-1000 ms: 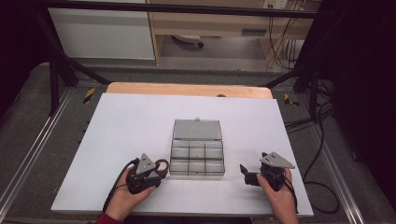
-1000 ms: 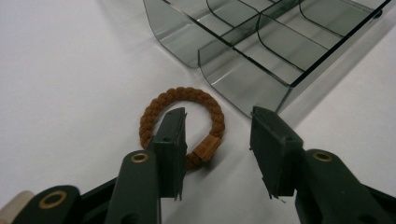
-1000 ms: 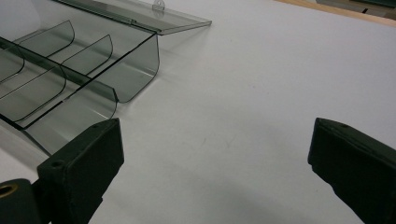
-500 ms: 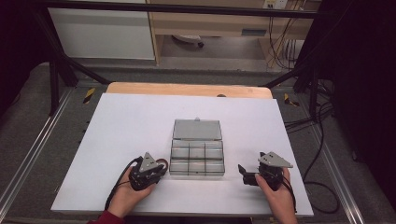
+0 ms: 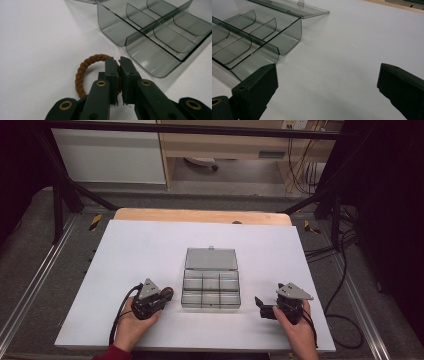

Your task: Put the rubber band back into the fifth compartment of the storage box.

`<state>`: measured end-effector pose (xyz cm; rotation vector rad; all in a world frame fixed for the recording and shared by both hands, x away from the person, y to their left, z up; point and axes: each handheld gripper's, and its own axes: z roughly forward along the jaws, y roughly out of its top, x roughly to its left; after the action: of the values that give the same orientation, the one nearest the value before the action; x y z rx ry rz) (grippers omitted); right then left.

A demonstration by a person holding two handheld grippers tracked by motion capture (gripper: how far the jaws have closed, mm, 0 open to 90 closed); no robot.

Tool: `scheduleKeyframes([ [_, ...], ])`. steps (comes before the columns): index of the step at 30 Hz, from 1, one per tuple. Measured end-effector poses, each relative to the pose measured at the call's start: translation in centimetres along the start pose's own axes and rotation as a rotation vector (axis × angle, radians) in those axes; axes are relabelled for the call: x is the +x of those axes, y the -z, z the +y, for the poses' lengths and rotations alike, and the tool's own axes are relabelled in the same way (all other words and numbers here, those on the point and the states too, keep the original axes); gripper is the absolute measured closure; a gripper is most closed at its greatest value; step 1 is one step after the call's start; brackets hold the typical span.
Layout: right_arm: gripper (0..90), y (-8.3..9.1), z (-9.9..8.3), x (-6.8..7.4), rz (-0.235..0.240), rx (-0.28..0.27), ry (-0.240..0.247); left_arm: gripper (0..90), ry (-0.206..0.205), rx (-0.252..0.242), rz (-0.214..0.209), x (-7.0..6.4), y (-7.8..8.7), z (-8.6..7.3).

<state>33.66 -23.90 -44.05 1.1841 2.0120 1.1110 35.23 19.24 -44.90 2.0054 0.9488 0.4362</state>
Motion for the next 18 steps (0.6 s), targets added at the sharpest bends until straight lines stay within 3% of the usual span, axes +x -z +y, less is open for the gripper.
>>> scheduleKeyframes([
  [13,3.6,-0.1,0.0,0.0,0.01,-0.001,-0.021,85.1,0.034,-0.091,0.011,0.3,1.1,0.4],
  [18,3.6,0.0,-0.1,0.0,0.008,0.0,-0.019,85.1,0.039,-0.087,0.013,0.1,1.4,0.3],
])
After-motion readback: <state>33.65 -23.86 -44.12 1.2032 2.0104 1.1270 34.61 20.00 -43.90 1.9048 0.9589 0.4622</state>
